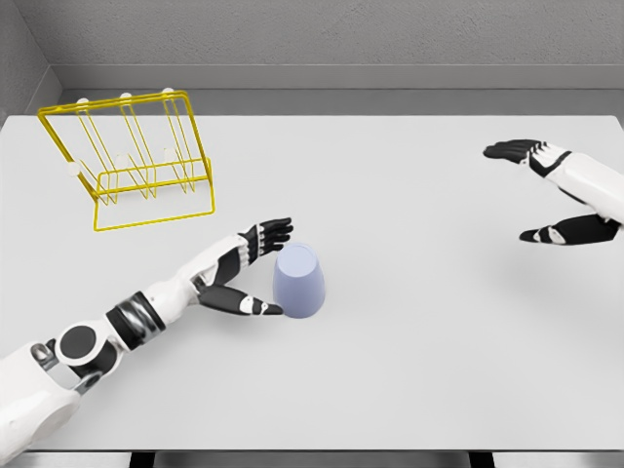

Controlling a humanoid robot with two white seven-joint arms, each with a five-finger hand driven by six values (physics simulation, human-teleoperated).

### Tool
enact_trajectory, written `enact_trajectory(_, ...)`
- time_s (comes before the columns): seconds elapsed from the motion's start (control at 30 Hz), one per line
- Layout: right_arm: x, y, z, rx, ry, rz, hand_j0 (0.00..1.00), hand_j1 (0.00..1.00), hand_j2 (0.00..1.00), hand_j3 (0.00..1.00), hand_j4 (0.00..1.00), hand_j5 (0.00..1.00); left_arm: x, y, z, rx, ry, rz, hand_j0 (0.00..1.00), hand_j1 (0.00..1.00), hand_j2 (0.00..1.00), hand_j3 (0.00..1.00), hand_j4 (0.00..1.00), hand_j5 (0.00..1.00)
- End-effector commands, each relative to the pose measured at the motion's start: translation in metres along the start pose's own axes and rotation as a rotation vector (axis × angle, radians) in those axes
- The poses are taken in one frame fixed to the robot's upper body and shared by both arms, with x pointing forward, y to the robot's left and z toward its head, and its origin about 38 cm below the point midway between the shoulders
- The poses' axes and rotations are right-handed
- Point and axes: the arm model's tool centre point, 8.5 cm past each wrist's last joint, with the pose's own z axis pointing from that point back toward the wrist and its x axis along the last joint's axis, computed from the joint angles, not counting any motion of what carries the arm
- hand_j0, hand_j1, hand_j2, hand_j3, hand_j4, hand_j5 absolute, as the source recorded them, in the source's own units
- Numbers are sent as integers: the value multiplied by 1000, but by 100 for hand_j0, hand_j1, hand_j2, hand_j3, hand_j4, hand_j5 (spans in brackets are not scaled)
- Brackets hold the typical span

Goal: Place the cup on the cup holder with both arms

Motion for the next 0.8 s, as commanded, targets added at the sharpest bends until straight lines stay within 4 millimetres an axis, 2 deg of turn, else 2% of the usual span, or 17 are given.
enact_trajectory(0.0,0,-3,1,-25,-1,-6,100,100,100,100,100,100,-2,-6,-4,-10,-4,16,100,100,100,100,100,100)
enact_trajectory(0.07,-1,4,-2,-35,-2,-24,100,100,100,100,100,100,-3,-8,-10,-19,32,22,100,100,100,100,100,100)
enact_trajectory(0.77,-1,4,-7,-59,-13,-32,100,100,100,100,100,100,-6,-17,-17,-32,40,42,100,100,100,100,100,100)
